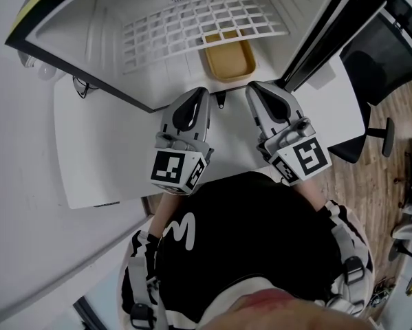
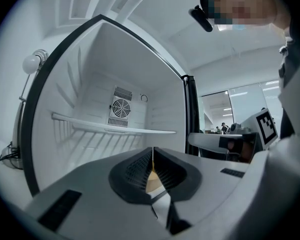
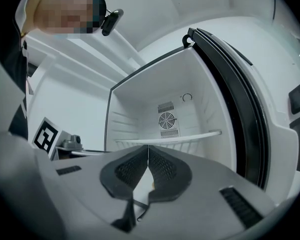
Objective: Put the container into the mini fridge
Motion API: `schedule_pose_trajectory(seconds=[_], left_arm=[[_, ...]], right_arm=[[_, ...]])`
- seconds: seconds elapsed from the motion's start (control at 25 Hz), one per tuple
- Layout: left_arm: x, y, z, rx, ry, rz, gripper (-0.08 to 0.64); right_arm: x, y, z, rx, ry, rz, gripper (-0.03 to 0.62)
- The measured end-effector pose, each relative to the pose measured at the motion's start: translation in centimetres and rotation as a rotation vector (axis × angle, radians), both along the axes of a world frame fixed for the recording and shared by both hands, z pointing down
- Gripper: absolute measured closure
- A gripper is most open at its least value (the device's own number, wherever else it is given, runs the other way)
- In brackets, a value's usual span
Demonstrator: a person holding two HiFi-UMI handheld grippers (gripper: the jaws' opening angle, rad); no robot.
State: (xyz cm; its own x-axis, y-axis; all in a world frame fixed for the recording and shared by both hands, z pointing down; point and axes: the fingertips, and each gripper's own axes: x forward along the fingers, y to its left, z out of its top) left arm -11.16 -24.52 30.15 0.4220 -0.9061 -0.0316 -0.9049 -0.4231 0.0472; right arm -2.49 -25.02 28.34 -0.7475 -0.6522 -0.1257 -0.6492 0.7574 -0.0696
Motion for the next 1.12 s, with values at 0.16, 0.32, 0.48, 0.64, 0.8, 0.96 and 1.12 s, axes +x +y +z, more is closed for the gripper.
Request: schedule_pose_trajectory(seconds=[0.16, 0.32, 0.48, 0.64, 0.8, 0.96, 1.12], left_arm=[[-0.1, 0.0, -0.2, 0.005, 0.004, 0.004, 0.551], [-0.1, -0.1, -0.2, 0.007, 0.003, 0.002, 0.551], [0.1, -0.2, 0.0, 0.002, 0.001, 0.009, 0.551], [0.5, -0.3, 0.1, 0.002, 0.003, 0.019, 0.551], [0.9, -0.4, 0.1, 0.003, 0.004, 0.028, 0.551], [1.1, -0.5, 0.1, 0.002, 0.004, 0.03, 0.551], [1.3, -0.6, 0.0, 0.006, 0.004, 0.034, 0.551]], right_arm=[[0.0, 0.0, -0.5, 0.006, -0.02, 0.006, 0.581], [-0.4, 0.0, -0.1, 0.002, 0.001, -0.003, 0.581], [-0.5, 0.0, 0.4, -0.003, 0.021, -0.008, 0.581], [-0.3, -0.1, 0.8, -0.017, 0.021, -0.01, 0.581], [0.0, -0.2, 1.1, -0.037, 0.033, -0.005, 0.581], [0.1, -0.3, 1.1, -0.034, 0.034, -0.004, 0.581], [0.2, -0.3, 0.9, -0.017, 0.034, -0.007, 0.582]])
